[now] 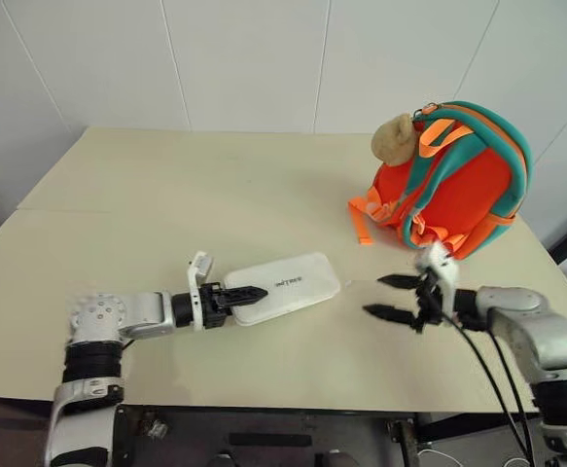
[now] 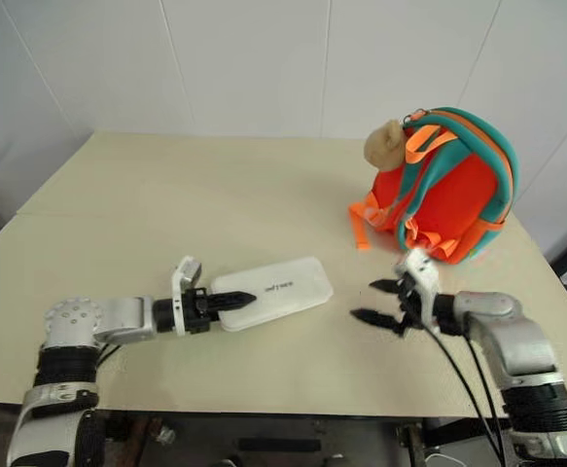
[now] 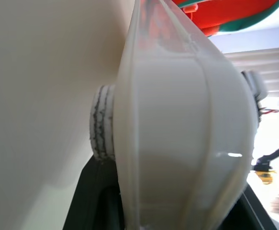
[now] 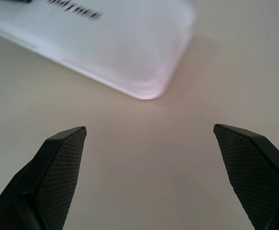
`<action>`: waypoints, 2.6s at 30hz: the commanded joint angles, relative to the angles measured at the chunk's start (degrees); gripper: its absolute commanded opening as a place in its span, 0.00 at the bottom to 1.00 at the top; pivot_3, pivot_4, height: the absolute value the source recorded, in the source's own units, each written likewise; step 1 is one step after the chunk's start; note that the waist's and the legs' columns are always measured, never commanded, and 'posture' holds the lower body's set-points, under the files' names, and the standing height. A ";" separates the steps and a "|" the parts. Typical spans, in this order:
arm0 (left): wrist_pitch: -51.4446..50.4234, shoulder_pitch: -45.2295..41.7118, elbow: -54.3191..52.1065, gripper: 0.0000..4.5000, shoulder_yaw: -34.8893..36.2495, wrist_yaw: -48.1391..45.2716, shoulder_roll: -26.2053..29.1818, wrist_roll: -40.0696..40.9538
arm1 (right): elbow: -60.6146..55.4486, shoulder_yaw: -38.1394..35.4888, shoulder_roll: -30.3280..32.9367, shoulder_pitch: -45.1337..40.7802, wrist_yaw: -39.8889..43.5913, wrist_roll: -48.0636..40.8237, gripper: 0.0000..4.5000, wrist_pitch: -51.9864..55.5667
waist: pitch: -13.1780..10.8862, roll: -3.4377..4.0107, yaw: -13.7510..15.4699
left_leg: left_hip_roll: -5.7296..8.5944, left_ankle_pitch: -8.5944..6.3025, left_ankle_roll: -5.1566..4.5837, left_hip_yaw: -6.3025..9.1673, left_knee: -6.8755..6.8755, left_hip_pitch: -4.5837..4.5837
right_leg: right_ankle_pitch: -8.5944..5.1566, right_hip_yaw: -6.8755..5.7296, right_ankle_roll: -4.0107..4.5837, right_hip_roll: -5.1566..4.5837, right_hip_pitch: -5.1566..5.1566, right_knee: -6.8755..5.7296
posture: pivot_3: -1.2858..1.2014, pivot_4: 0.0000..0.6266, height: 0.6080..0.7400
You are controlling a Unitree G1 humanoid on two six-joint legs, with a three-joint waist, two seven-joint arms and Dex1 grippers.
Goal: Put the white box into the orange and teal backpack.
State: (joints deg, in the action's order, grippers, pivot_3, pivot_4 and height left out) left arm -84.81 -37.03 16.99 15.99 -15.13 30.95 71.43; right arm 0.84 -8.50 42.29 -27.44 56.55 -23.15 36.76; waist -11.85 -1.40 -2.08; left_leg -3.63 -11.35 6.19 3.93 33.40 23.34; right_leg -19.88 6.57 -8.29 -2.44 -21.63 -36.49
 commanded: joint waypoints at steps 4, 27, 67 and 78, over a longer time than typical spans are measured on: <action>10.08 3.28 -7.26 0.28 -5.73 -21.25 9.04 -9.01 | 10.22 -5.22 -0.13 -12.41 -8.62 1.96 1.00 -6.14 | 0.00 0.01 -0.35 | -0.01 -0.01 0.00 -0.06 -0.22 -0.03 | -0.05 0.00 0.09 -0.02 -0.02 0.14 | 0.52 0.24 1.00; 13.25 14.67 -18.42 0.28 0.01 -22.84 5.45 -13.56 | 36.87 0.24 -7.67 -30.84 -15.62 12.42 1.00 -20.00 | -0.03 0.04 -0.96 | -0.03 -0.06 0.07 -0.13 -0.28 0.25 | -0.12 -0.04 0.07 -0.10 -0.17 0.35 | 0.52 0.24 1.00; 15.73 15.67 -19.00 0.28 5.97 -21.85 5.06 -16.38 | 64.70 -4.08 -17.93 -45.36 -4.94 10.66 0.18 -46.21 | -0.10 0.09 -3.27 | -0.08 -0.12 0.15 -0.25 -0.25 -0.03 | -0.16 0.04 0.05 -0.09 -0.08 0.08 | 0.52 0.24 1.00; 20.26 20.05 -19.22 0.28 10.72 -26.37 11.07 -17.84 | 5.68 3.58 -13.74 -30.11 17.41 -20.91 0.01 11.70 | -0.14 0.15 -2.78 | -0.16 -0.11 0.30 -0.19 -0.35 0.08 | -0.39 -0.02 0.17 -0.06 -0.36 -0.50 | 0.52 0.24 1.00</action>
State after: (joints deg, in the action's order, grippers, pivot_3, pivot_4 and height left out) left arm -67.88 -18.79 0.03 24.56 -38.39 40.79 53.74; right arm 17.78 -4.38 26.21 -58.23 72.14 -34.94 38.04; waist -11.99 -1.26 -4.86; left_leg -3.79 -11.47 6.50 3.74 33.05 23.47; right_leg -20.33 6.55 -8.07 -2.50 -22.09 -36.96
